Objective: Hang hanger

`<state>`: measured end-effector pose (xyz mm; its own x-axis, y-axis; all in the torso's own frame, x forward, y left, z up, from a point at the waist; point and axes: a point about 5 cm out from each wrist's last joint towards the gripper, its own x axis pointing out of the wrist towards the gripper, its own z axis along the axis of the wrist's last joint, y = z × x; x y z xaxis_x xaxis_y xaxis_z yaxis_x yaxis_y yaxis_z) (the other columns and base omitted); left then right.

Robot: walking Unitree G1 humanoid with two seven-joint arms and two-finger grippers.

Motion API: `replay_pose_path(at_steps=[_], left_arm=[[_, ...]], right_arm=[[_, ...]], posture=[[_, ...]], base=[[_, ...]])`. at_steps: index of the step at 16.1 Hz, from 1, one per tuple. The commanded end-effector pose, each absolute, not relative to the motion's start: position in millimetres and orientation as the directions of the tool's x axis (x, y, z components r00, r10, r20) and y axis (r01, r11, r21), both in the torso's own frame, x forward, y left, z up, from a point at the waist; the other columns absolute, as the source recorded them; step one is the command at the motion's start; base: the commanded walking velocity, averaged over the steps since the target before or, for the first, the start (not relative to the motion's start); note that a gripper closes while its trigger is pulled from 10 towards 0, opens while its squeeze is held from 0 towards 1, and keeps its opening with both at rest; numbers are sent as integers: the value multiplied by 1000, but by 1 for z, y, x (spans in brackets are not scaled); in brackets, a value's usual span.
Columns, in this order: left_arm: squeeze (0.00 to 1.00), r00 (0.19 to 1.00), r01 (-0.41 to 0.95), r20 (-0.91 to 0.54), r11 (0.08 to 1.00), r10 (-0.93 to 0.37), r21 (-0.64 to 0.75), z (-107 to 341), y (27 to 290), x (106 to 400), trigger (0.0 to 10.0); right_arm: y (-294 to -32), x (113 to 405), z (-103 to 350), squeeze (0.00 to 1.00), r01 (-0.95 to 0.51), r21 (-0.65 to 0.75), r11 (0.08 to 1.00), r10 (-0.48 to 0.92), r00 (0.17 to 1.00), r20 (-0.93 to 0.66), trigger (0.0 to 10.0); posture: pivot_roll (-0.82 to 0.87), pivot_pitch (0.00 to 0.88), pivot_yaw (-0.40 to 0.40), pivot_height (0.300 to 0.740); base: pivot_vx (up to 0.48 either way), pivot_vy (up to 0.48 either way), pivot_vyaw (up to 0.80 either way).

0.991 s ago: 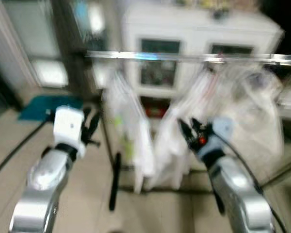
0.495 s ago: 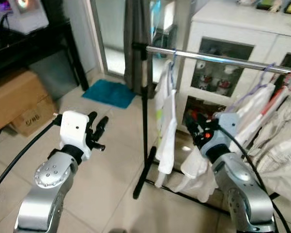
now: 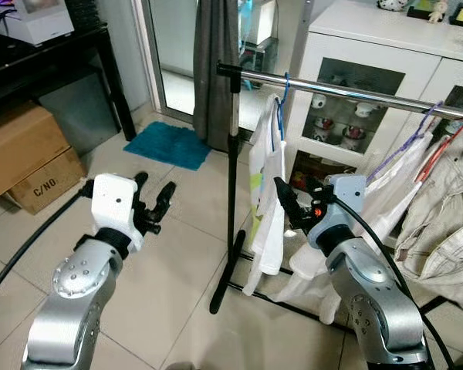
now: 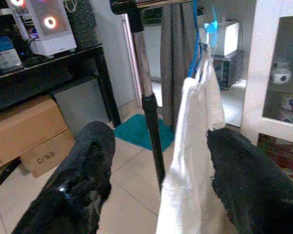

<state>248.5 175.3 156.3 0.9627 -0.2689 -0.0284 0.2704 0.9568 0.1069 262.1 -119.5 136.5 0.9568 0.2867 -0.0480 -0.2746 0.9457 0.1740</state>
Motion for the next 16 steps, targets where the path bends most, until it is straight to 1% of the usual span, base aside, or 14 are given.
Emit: replay_pose_path(at_steps=[1, 3, 5, 7, 9, 13, 14, 15, 16], left_arm=[[1000, 959, 282, -32, 953, -281, 107, 156, 175, 250, 10000], [1000, 955, 298, -34, 947, -296, 116, 156, 174, 250, 10000], [1000, 954, 299, -36, 947, -297, 116, 155, 174, 249, 10000], [1000, 953, 302, -36, 947, -300, 113, 155, 174, 249, 10000], [1000, 952, 305, -35, 946, -303, 110, 156, 174, 250, 10000], [1000, 952, 306, -37, 946, -304, 108, 155, 173, 252, 10000], [1000, 951, 309, -37, 945, -306, 107, 155, 172, 253, 10000], [1000, 950, 313, -36, 944, -311, 104, 154, 171, 253, 10000], [1000, 948, 319, -36, 942, -317, 102, 154, 170, 253, 10000]], right_arm=[[-120, 265, 139, 1000, -261, 152, 953, 270, 962, -39, 10000], [-123, 267, 143, 1000, -230, 144, 962, 236, 972, -25, 10000], [-122, 267, 144, 1000, -235, 131, 963, 240, 971, -22, 10000], [-121, 267, 143, 1000, -246, 117, 962, 250, 968, -28, 10000], [-120, 268, 143, 1000, -241, 107, 964, 246, 969, -33, 10000], [-122, 269, 145, 1000, -239, 85, 967, 242, 970, -23, 10000], [-122, 269, 146, 627, -243, 78, 967, 245, 969, -21, 10000], [-122, 269, 146, 106, -243, 69, 968, 245, 969, -21, 10000], [-122, 269, 147, 0, -242, 61, 968, 244, 970, -21, 10000]], posture=[[42, 0, 16, 740], [42, 0, 15, 740], [41, 0, 13, 740], [42, 0, 10, 740], [42, 0, 9, 740], [33, 0, 8, 740], [24, 0, 6, 740], [20, 0, 4, 740], [20, 0, 4, 740]], base=[[0, 0, 0], [0, 0, 0], [120, 0, 0], [259, 0, 0], [341, 0, 697], [368, 0, 0], [382, 0, 0], [386, 0, 0], [382, 0, 0]])
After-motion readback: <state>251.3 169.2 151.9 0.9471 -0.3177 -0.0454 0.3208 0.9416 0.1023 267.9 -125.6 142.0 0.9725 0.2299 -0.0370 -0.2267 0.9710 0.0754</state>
